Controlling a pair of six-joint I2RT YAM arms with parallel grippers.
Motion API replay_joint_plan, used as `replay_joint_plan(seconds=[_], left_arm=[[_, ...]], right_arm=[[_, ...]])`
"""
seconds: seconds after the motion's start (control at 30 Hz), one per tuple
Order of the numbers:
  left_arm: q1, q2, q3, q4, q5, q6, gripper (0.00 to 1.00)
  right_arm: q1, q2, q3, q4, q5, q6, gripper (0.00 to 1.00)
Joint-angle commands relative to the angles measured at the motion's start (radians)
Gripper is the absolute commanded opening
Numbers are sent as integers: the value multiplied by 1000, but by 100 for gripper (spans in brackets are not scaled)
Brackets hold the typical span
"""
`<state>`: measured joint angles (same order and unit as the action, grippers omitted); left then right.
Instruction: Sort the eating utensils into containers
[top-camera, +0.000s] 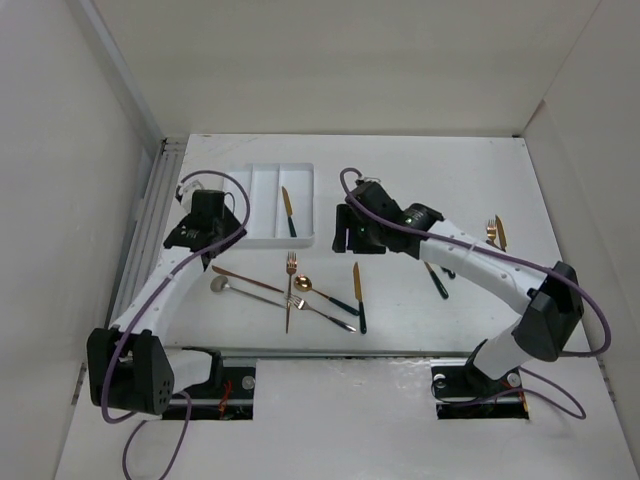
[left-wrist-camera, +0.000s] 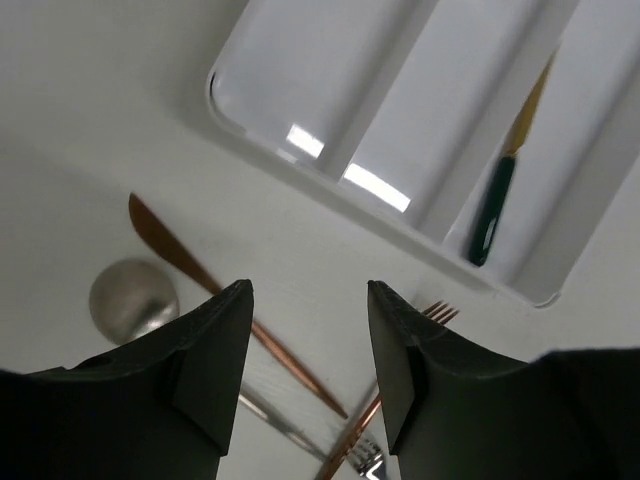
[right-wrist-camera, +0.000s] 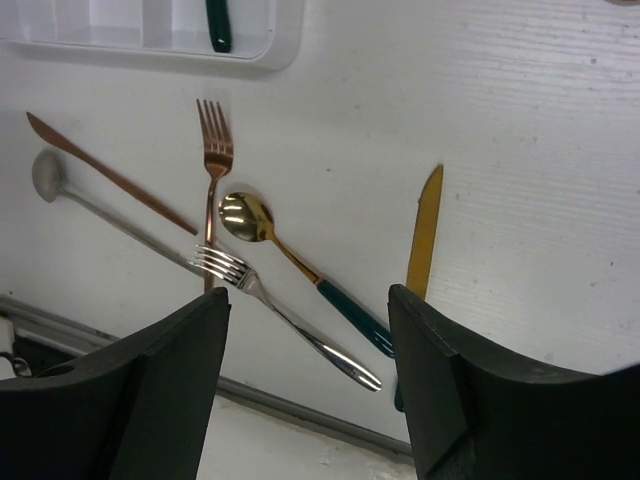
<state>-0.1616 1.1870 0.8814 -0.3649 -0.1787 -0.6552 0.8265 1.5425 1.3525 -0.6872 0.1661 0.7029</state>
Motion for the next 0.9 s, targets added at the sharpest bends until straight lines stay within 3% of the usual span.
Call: replay_joint_plan(seconds=[0.0, 0.3, 0.57, 0.67, 0.87], left_arm=[[-3, 29, -80, -130, 65, -61, 46], [-3, 60, -186, -238, 156, -150, 43], [-27, 117, -208, -247, 156, -150, 45], [-27, 149, -245, -178, 156, -159, 46], [-27, 180, -283, -75, 156, -159, 33]], right_arm=[[6, -21, -18, -38, 46, 63, 70], [25, -19, -79, -57, 24, 63, 71], [25, -59, -121, -57, 46, 63, 71], [25, -79, -148, -57, 55, 72, 71], [25, -107, -171, -92, 113, 90, 71]])
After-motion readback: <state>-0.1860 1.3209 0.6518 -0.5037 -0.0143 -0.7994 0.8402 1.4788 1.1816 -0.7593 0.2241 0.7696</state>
